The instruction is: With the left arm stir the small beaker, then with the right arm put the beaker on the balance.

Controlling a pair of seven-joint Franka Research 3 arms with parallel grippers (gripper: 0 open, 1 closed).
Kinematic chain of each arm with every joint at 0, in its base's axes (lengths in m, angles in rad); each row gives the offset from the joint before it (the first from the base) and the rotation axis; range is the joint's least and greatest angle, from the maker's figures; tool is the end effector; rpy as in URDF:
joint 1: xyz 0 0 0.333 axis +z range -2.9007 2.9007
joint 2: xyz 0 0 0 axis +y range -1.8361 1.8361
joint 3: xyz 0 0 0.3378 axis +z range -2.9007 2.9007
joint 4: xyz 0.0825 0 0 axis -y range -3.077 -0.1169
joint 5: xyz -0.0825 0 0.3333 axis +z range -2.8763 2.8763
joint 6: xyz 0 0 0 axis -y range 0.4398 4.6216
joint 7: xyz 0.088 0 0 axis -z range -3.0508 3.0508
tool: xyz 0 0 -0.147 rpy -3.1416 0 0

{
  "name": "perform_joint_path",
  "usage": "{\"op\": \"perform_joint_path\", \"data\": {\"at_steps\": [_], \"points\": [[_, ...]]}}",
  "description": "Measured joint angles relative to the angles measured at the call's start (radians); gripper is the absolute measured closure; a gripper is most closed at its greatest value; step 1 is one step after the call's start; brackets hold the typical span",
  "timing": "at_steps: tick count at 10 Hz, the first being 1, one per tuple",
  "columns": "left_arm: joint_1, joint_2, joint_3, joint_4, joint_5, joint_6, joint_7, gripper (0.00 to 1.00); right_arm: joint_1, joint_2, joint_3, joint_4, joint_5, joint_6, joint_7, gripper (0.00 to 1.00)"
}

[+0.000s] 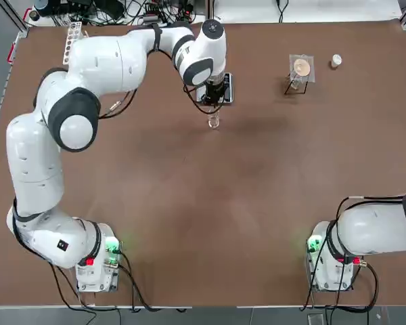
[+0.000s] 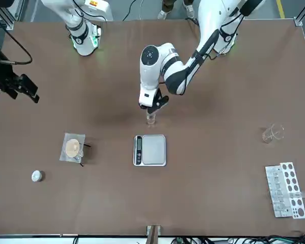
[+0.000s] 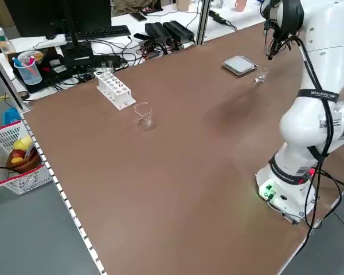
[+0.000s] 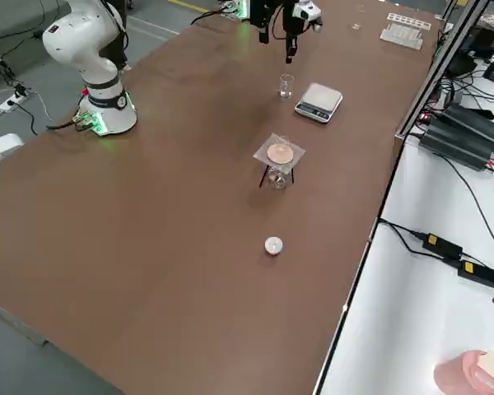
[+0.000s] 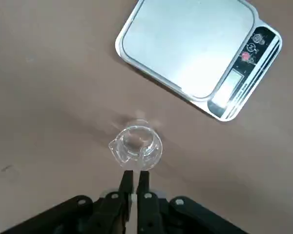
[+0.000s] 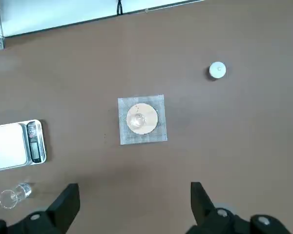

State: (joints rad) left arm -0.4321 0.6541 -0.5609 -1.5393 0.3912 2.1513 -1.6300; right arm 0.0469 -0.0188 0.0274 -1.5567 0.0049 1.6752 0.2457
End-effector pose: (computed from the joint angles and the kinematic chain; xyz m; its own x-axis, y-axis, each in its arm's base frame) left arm 0.4442 -0.5118 0.3214 0.8595 0.5111 0.0054 0.5096 -0.8576 0.0688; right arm 0.5124 0.0390 0.6321 0.9763 -0.1717 0.1317 -0.1681 -0.9850 -0.0375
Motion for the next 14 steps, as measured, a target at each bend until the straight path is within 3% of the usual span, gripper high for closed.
{"op": "perform_joint_path", "data": {"at_steps": [14], "points": [[0.003,-0.002,-0.007,0.061,0.023,-0.081,-0.015,0.92,0.000,0.001,0.000,-0.003,0.000,-0.020,0.000,0.00]]}}
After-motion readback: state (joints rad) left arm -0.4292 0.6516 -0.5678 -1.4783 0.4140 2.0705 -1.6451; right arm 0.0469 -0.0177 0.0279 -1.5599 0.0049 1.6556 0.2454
